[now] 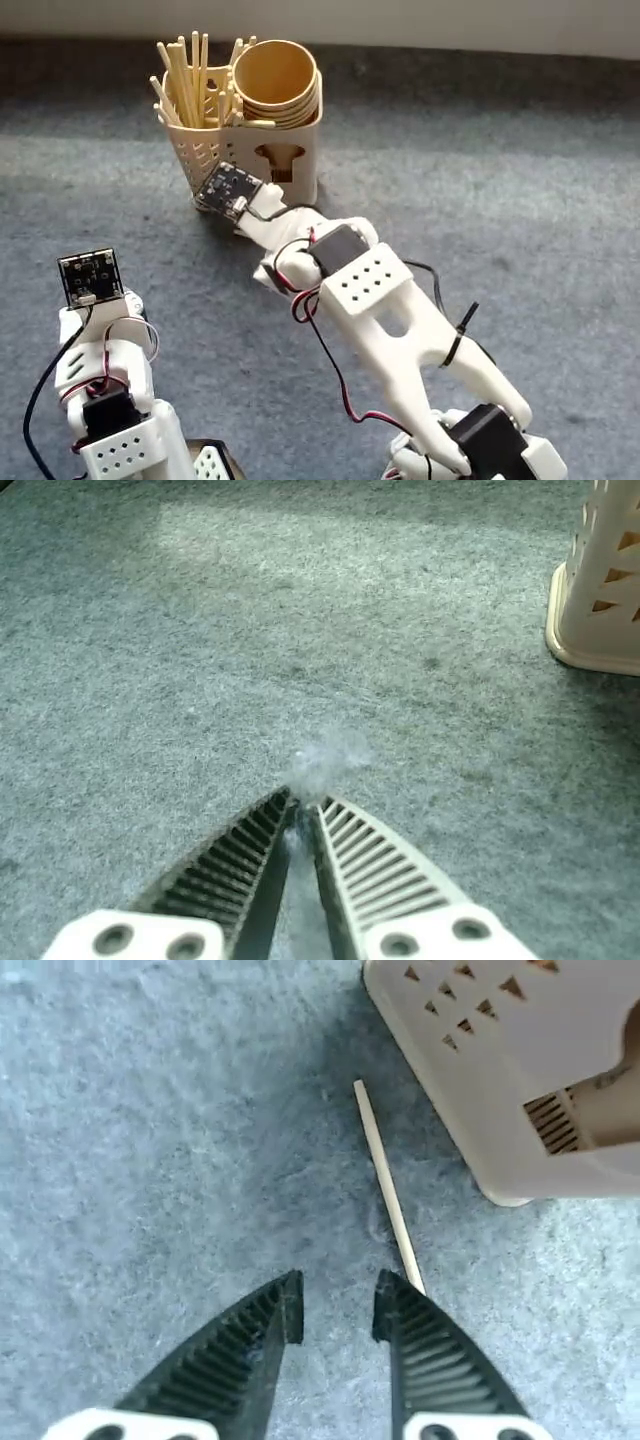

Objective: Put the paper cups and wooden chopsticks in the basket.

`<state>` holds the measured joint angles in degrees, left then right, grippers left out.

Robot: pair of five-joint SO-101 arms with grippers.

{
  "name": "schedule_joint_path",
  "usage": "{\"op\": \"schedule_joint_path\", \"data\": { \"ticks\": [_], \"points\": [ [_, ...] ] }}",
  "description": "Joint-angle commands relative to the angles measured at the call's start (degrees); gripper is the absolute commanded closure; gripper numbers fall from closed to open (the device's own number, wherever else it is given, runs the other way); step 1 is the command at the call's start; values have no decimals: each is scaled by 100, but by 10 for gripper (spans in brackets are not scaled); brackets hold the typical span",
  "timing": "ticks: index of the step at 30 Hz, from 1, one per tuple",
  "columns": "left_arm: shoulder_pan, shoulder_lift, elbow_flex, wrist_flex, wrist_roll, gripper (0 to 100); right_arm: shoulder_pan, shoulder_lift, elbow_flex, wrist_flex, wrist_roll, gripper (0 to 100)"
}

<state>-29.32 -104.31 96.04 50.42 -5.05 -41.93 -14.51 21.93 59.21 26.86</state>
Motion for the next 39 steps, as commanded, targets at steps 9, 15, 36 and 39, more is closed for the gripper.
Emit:
{"op": "schedule_joint_path", "data": {
  "ticks": [9, 15, 36, 39],
  "points": [
    [101, -84, 110, -105, -53, 982, 277, 1657, -743, -382, 580, 806],
    [101, -84, 110, -105, -53, 982, 365, 2536, -1464, -391, 826, 807],
    [101, -84, 110, -105, -53, 982, 286, 3433, -1938, 40, 826, 953],
    [101, -84, 110, -105, -53, 982, 198, 3433, -1938, 224, 826, 958]
  ]
}}
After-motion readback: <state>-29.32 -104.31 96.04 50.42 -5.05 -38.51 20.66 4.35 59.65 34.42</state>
